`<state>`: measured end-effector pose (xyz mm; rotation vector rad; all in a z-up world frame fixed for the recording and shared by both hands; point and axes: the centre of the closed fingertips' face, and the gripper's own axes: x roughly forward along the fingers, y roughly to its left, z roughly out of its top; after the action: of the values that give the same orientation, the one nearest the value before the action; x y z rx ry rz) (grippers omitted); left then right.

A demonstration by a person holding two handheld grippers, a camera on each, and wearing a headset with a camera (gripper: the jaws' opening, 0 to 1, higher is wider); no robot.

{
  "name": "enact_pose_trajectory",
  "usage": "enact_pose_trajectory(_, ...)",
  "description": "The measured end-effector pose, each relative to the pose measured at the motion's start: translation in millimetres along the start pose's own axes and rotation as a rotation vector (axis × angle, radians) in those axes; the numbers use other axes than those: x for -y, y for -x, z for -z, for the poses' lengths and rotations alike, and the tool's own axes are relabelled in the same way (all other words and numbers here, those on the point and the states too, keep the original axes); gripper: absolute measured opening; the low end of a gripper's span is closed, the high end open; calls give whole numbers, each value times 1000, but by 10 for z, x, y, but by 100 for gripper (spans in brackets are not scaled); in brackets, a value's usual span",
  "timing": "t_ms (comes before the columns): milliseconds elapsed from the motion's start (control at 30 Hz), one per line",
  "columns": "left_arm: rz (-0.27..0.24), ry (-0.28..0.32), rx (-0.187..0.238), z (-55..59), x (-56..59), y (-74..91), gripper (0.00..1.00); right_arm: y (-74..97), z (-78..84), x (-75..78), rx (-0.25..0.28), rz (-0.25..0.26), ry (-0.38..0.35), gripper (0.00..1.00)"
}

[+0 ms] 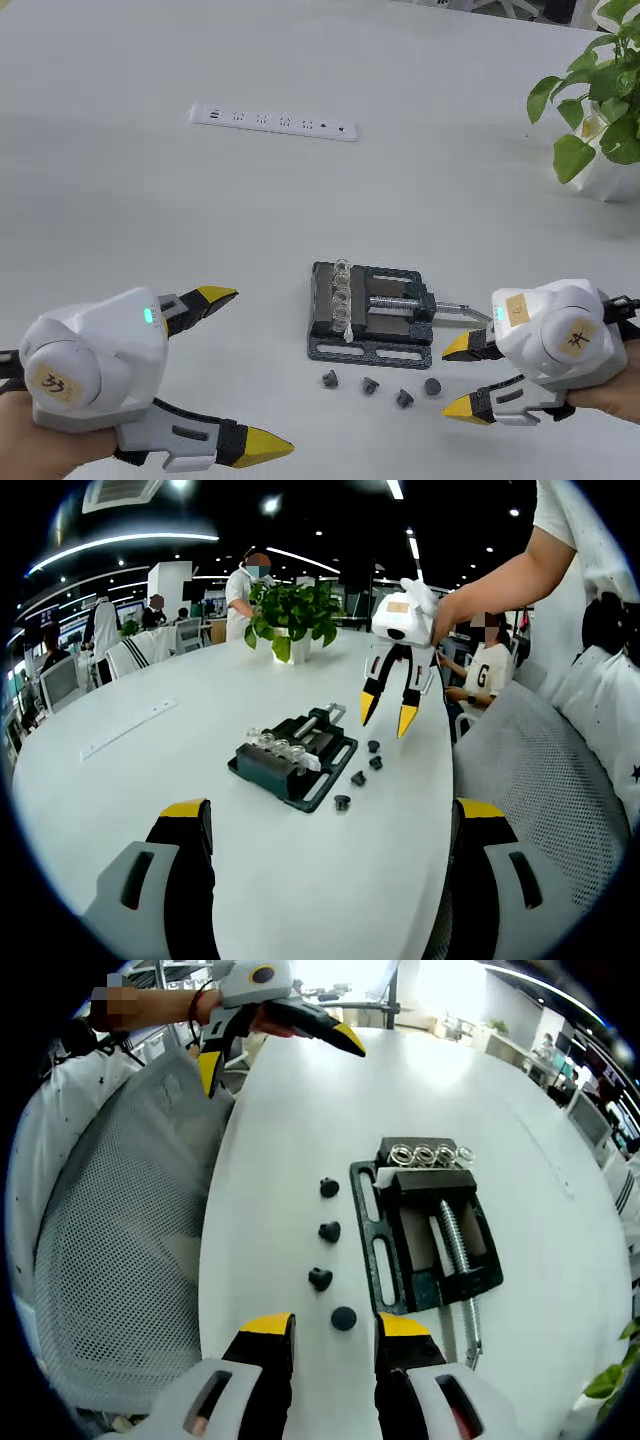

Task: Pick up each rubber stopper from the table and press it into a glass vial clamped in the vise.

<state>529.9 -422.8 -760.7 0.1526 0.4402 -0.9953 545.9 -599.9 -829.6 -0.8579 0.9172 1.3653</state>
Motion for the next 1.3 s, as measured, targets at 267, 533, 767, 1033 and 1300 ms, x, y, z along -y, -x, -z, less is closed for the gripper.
enact_pose_trajectory(267, -7, 16, 15, 13, -6, 14, 98, -122, -2, 17, -70, -34, 78, 17)
enact_pose_trajectory(533, -12, 28, 26, 17, -8, 21, 98, -187, 84, 2, -131, -49, 127, 15)
enact_pose_trajectory(767, -13, 34, 29, 19, -2, 21, 98, -220, 98, 14, -143, -55, 140, 12)
enact_pose_trajectory(1033, -12, 38, 31, 20, -3, 17, 98, -224, 103, 3, -158, -61, 153, 10)
enact_pose_trajectory(1300, -11, 42, 33, 16, 14, 16, 98, -216, 88, 5, -162, -59, 161, 8)
